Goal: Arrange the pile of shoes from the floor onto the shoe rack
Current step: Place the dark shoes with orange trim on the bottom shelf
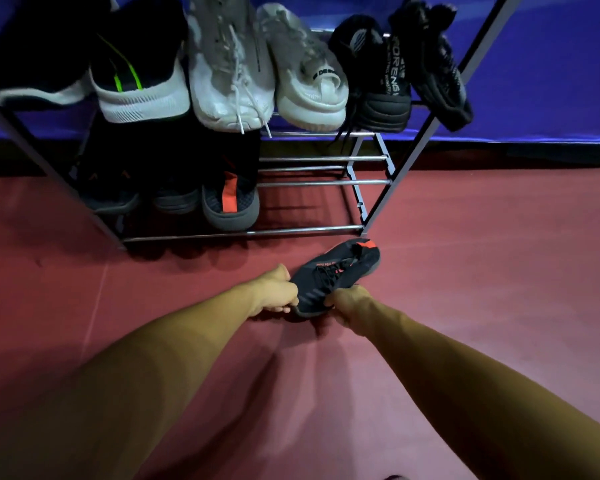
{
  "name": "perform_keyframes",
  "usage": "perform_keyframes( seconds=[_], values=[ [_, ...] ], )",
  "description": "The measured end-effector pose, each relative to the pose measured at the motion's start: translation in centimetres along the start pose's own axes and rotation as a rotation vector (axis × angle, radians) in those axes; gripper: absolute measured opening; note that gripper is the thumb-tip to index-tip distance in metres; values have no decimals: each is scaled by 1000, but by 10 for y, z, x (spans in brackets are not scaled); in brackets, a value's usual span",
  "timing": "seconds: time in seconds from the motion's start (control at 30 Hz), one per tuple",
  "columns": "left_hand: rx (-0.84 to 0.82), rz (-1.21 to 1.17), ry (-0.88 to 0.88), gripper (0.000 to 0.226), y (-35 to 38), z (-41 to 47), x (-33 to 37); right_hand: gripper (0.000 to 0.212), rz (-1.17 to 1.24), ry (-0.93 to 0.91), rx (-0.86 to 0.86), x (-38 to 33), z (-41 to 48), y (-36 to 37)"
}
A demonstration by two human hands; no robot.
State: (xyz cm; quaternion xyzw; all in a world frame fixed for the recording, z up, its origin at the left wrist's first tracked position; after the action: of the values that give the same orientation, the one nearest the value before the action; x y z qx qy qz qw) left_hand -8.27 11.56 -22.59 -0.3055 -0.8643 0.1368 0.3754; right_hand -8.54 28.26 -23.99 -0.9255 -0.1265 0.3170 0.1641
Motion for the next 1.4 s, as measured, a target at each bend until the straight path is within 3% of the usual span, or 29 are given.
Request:
perform_keyframes(
  seconds=[0.07,0.3,0.37,0.47,0.57,0.7,0.87,1.03,1.23,1.4],
  values=[
    [-22,-29,10,20,1,-18,5,23,5,-15,-35,-1,-19,-12],
    [-160,-43,-1,22,-5,-93,21,24,-133,-192,6,-20,-97,-34],
    [-143,-39,17,25,-11,-112,28,17,-177,-239,31,-30,-120,-43],
    [-94,-43,72,53,-22,-136,39,15,-246,-280,53,-46,-143,-57],
    [-73,-12,103,44,-36,-157,46,20,-308,-298,16,-58,-164,-64],
    [-20,-25,201,91,-50,-156,40,22,-302,-322,50,-66,-169,-57],
    [78,-185,264,112,-63,-131,27,42,-199,-428,77,-85,-146,-35],
    [190,-355,280,128,-71,-108,34,36,-66,-560,107,-113,-122,-24],
    [323,-448,264,109,-82,-81,49,56,20,-607,140,-136,-87,-14],
    [453,-563,218,96,-81,-58,63,43,116,-681,129,-148,-79,-11]
  ],
)
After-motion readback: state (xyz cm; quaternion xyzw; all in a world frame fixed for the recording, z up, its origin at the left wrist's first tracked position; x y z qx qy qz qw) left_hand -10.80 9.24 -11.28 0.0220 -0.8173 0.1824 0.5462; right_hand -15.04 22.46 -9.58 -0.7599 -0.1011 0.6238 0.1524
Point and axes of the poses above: each hand's wrist, its own z-axis towards the middle knuckle, its own y-axis out of the palm, x = y × z, the point moved 2 cm from there along z, towards the middle knuckle, and after that the axes turned 4 degrees about x, right-handed, at the moved point
